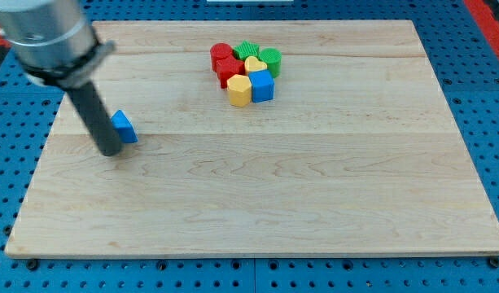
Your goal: Push the blue triangle towards the center
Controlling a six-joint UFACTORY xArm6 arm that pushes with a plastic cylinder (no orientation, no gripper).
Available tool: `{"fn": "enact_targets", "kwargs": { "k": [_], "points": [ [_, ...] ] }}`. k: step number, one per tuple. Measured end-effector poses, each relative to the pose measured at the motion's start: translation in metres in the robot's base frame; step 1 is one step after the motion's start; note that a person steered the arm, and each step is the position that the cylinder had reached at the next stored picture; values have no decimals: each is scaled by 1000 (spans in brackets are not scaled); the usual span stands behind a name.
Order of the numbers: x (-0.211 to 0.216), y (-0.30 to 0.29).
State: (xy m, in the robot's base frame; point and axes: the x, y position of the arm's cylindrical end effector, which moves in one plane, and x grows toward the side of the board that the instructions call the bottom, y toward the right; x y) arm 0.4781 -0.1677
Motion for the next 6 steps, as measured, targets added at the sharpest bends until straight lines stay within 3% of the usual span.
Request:
{"fn": "enact_targets", "kwargs": {
  "k": [2, 3, 4, 5, 6],
  "points": [
    [-20, -115],
    [-37, -58],
    [-26, 54],
    [-26, 108],
    [-39, 94]
  ]
}}
